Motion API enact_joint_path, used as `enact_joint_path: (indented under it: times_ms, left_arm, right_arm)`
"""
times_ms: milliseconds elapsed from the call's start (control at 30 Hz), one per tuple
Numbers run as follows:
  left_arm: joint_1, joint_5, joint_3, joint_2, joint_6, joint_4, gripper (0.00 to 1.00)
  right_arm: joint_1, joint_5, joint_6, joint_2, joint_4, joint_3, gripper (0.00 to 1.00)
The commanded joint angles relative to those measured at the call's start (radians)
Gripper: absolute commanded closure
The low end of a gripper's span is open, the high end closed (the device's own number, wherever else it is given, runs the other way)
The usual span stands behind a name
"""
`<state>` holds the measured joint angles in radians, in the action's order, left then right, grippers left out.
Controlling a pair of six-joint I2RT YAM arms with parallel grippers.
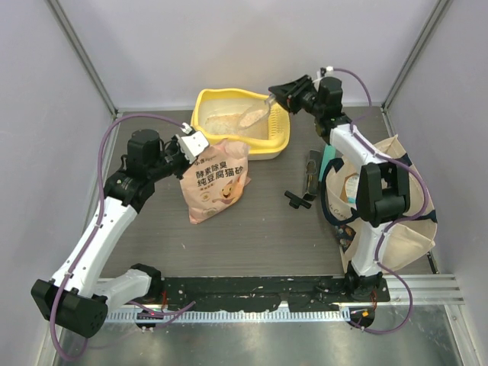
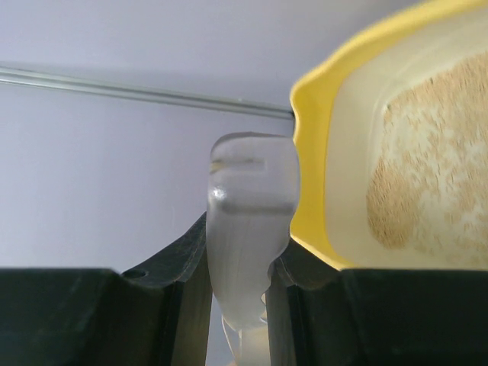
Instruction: Fill the litter box with clean litter
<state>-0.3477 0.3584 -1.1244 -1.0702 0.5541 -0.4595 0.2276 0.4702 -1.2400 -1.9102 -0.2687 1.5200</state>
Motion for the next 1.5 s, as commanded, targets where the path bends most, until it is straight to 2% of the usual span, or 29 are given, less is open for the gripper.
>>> enact_joint_path:
  times_ms: [0, 100, 133, 267, 400, 533, 600, 733, 800, 900, 1000, 1033, 1133, 1233, 1400, 1467]
  left_arm:
    - [-0.008, 0.022, -0.057, 0.035, 0.006, 0.096, 1.0]
    - [-0.007, 0.03, -0.057, 0.045, 0.006, 0.082, 1.0]
    - [-0.007, 0.031, -0.057, 0.047, 0.006, 0.079, 1.0]
    - [-0.007, 0.033, -0.055, 0.053, 0.006, 0.073, 1.0]
    - [-0.007, 0.031, -0.046, 0.065, 0.01, 0.056, 1.0]
    - [-0.008, 0.036, -0.041, 0.072, 0.01, 0.041, 1.0]
    - [-0.008, 0.037, -0.038, 0.075, 0.007, 0.038, 1.0]
    - [-0.008, 0.06, -0.035, 0.079, 0.001, 0.041, 1.0]
    - [-0.007, 0.065, -0.029, 0.085, -0.008, 0.054, 1.0]
    - [-0.007, 0.076, -0.026, 0.081, -0.017, 0.055, 1.0]
    - [-0.008, 0.106, 0.0, 0.079, -0.029, 0.073, 1.0]
    - [-0.008, 0.111, 0.012, 0.088, -0.057, 0.093, 1.0]
    - [-0.008, 0.108, 0.055, 0.114, -0.108, 0.169, 1.0]
    - [-0.008, 0.12, 0.072, 0.128, -0.125, 0.17, 1.0]
    - [-0.008, 0.139, 0.083, 0.17, -0.146, 0.162, 1.0]
    - [-0.008, 0.139, 0.08, 0.174, -0.152, 0.145, 1.0]
  right_arm:
    - [-0.03, -0.025, 0.046, -0.061, -0.067, 0.181, 0.99]
    - [-0.021, -0.097, 0.209, -0.168, -0.015, 0.33, 0.99]
    - [-0.005, -0.12, 0.346, -0.199, 0.026, 0.421, 0.99]
    - [0.054, -0.304, 0.607, -0.367, 0.079, 0.633, 0.99]
    - [0.128, -0.375, 0.783, -0.501, 0.062, 0.843, 0.99]
    - [0.206, -0.438, 1.005, -0.533, -0.045, 0.856, 0.99]
    - [0.234, -0.443, 1.13, -0.51, -0.101, 0.829, 0.99]
    - [0.248, -0.426, 1.275, -0.425, -0.207, 0.761, 0.99]
    - [0.248, -0.426, 1.301, -0.342, -0.202, 0.711, 0.99]
    - [0.231, -0.383, 1.26, -0.194, -0.104, 0.642, 0.99]
    - [0.223, -0.294, 1.183, -0.058, 0.099, 0.608, 0.99]
    - [0.22, -0.263, 1.16, -0.026, 0.223, 0.605, 0.99]
    - [0.217, -0.148, 1.024, 0.064, 0.43, 0.58, 0.99]
    - [0.22, -0.047, 0.932, 0.153, 0.491, 0.461, 0.99]
    - [0.242, -0.011, 0.964, 0.237, 0.49, 0.263, 0.99]
    - [0.245, -0.002, 0.968, 0.235, 0.462, 0.244, 0.99]
